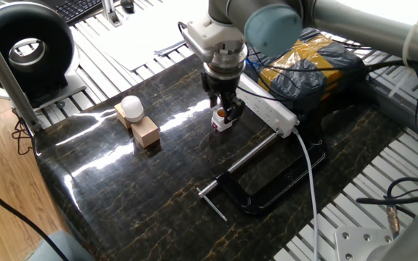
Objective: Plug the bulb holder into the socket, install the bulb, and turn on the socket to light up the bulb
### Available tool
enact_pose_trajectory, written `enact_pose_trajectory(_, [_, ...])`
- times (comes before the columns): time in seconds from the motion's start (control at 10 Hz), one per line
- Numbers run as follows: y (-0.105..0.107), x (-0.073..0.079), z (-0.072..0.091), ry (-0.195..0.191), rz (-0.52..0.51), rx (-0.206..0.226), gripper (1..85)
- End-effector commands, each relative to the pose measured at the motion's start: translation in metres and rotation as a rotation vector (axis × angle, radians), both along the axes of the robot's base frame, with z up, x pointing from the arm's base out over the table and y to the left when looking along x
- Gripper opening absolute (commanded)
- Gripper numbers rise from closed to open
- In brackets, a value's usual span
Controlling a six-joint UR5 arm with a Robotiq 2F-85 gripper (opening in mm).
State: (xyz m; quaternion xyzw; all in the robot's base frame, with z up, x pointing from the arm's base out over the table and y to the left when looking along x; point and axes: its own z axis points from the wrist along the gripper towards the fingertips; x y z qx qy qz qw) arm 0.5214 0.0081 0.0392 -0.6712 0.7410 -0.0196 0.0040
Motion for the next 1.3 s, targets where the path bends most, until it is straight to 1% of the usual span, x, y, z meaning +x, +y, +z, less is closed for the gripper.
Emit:
enact_pose_trajectory(0.0, [0.0, 0.006, -0.005, -0.025, 0.013, 0.002, 57.3])
enact_pose_trajectory(0.1, [0.0, 0.013, -0.005, -0.02, 0.037, 0.018, 57.3])
enact_pose_trajectory(0.2, [0.0, 0.015, -0.006, -0.02, 0.037, 0.021, 57.7])
enact_pose_trajectory(0.3, [-0.001, 0.016, -0.007, -0.02, 0.037, 0.012, 57.7])
enact_pose_trajectory(0.4, [-0.004, 0.012, -0.009, -0.001, 0.035, 0.003, 57.7])
enact_pose_trajectory(0.5, [-0.009, 0.006, -0.01, 0.019, 0.032, -0.017, 57.7])
enact_pose_trajectory(0.6, [-0.008, 0.003, -0.01, 0.023, 0.027, -0.018, 57.7])
enact_pose_trajectory(0.8, [-0.007, 0.001, -0.014, 0.02, 0.023, -0.013, 57.7])
enact_pose_trajectory(1.0, [-0.007, 0.009, -0.02, 0.002, 0.031, -0.009, 57.3])
enact_pose_trajectory(1.2, [-0.008, 0.01, -0.023, 0.003, 0.031, -0.011, 57.3])
